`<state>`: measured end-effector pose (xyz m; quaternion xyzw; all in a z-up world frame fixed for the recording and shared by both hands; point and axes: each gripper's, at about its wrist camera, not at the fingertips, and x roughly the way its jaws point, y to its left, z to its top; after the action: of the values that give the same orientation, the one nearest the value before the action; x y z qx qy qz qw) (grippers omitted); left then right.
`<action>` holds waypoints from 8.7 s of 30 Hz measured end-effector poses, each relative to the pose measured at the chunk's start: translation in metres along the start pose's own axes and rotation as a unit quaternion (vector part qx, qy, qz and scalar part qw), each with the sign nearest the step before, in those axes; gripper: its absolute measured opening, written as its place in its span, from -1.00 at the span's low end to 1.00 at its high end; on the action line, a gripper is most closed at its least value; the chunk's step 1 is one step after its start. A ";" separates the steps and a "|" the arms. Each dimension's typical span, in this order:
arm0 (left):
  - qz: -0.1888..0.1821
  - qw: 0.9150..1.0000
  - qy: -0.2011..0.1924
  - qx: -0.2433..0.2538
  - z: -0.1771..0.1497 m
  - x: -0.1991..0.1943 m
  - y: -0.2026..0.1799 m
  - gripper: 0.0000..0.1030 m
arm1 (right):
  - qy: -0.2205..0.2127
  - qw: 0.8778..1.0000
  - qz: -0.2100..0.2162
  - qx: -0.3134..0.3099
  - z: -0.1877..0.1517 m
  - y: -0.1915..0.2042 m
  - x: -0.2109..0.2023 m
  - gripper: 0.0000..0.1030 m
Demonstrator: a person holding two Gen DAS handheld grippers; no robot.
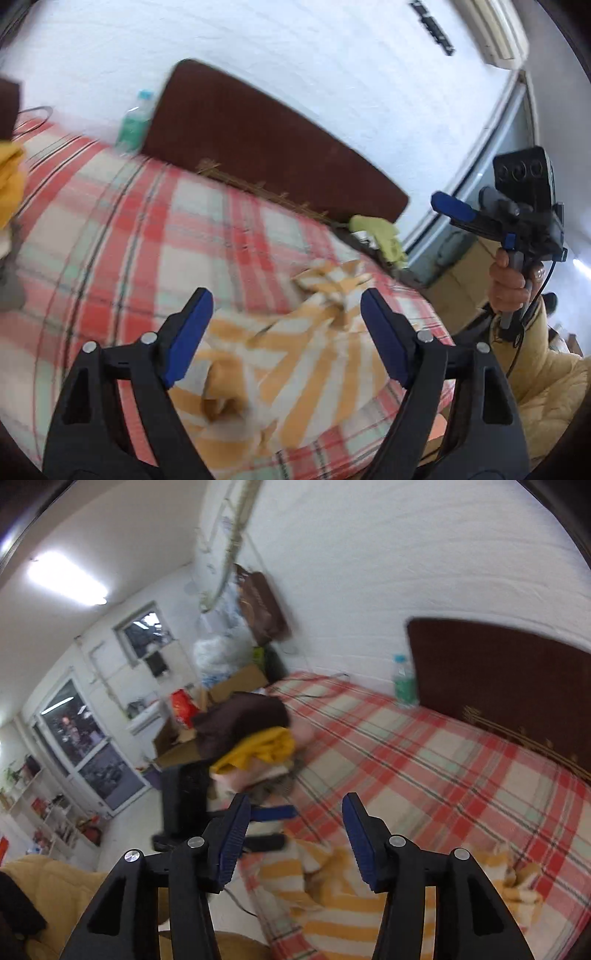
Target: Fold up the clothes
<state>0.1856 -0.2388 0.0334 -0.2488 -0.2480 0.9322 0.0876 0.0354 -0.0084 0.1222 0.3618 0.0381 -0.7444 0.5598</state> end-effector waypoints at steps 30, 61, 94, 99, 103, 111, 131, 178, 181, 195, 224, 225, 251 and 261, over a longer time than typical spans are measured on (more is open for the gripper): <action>-0.004 0.963 0.254 0.085 -0.043 0.125 0.024 0.81 | -0.017 0.991 -0.073 0.108 -0.066 -0.152 -0.036 -0.85; -0.039 0.934 0.322 0.148 -0.057 0.143 -0.003 0.82 | 0.137 0.956 -0.251 0.065 -0.151 -0.182 0.006 -0.65; -0.085 0.936 0.317 0.128 -0.053 0.119 -0.020 -0.70 | 0.119 0.982 -0.147 0.026 -0.152 -0.155 -0.005 -0.73; -0.094 0.954 0.257 0.122 -0.024 0.108 -0.032 -0.72 | 0.045 0.986 -0.163 -0.011 -0.118 -0.115 -0.037 -0.75; -0.101 0.966 0.208 0.116 0.000 0.099 -0.041 -0.72 | -0.029 0.981 -0.192 -0.005 -0.074 -0.112 -0.058 -0.76; -0.041 0.986 0.092 0.135 0.107 0.122 -0.052 -0.72 | -0.108 0.961 -0.254 0.021 0.011 -0.162 -0.067 -0.76; -0.039 0.973 0.217 0.066 0.004 0.176 -0.008 0.46 | 0.054 0.974 -0.206 -0.070 -0.085 -0.157 -0.019 0.07; 0.019 0.971 0.222 0.083 -0.044 0.062 0.052 0.47 | 0.085 0.980 -0.123 0.128 -0.155 -0.045 0.026 0.41; 0.000 0.967 0.235 0.096 -0.065 0.055 0.036 0.47 | 0.078 0.963 -0.176 0.187 -0.185 -0.069 -0.012 0.45; 0.020 0.963 0.236 0.131 -0.097 0.058 -0.002 -0.45 | 0.068 0.967 -0.132 0.208 -0.233 -0.078 -0.021 -0.85; 0.140 0.963 0.213 0.085 -0.020 0.106 0.070 -0.84 | -0.003 0.957 -0.146 0.252 -0.222 -0.091 -0.069 -0.25; 0.152 0.963 0.206 0.081 -0.014 0.103 0.073 -0.84 | -0.001 0.957 -0.146 0.252 -0.221 -0.092 -0.067 -0.25; 0.091 0.975 0.172 0.107 -0.035 0.097 0.026 0.67 | -0.061 0.893 -0.294 0.334 -0.216 -0.208 -0.099 0.37; 0.071 0.966 0.215 0.125 -0.049 0.126 0.001 0.67 | -0.095 0.897 -0.316 0.296 -0.173 -0.251 -0.118 -0.64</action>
<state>0.1025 -0.1828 -0.0570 -0.4474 -0.0869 0.8841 0.1031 -0.0818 0.2600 -0.0242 0.4069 -0.1252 -0.8899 0.1637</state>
